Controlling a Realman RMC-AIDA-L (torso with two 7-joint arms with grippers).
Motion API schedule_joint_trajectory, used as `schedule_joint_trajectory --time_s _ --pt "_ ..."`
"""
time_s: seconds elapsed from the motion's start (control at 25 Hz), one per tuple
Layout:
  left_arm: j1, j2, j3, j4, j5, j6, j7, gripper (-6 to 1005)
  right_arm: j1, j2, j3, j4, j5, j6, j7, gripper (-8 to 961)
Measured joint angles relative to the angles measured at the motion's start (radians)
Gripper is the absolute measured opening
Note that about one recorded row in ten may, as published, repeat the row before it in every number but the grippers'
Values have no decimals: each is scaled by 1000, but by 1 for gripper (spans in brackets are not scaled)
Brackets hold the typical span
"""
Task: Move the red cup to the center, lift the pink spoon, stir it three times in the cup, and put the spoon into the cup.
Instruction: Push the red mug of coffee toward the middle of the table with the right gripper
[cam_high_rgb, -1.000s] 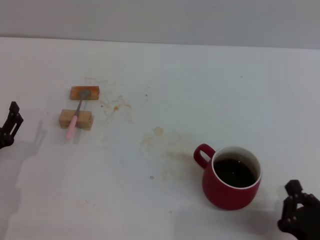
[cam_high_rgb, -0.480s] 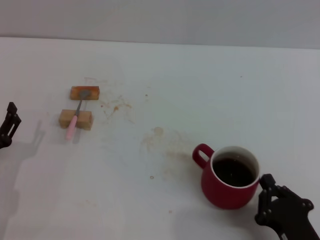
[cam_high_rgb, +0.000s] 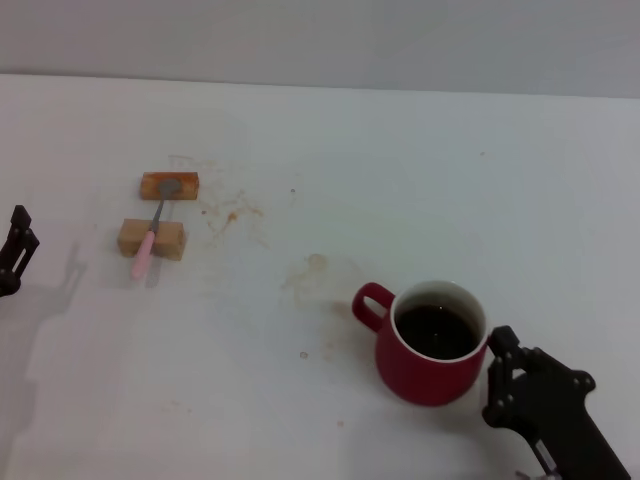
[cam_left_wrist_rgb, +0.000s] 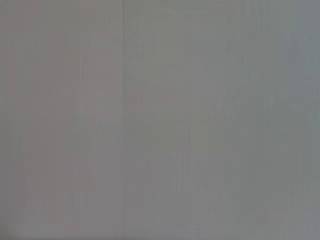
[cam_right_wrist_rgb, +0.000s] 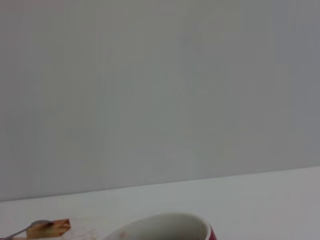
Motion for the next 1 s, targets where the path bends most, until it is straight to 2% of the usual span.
schedule_joint_trajectory --time_s 0.6,0.76,1.0 --pt "-5 0 -2 1 0 -7 0 841 82 0 41 -15 -11 78 3 0" --pt "-4 0 -2 2 0 -7 0 840 50 0 32 -3 -15 55 3 0" --pt "-7 0 -2 3 0 -8 0 839 -37 -2 29 12 -117 44 -6 -1"
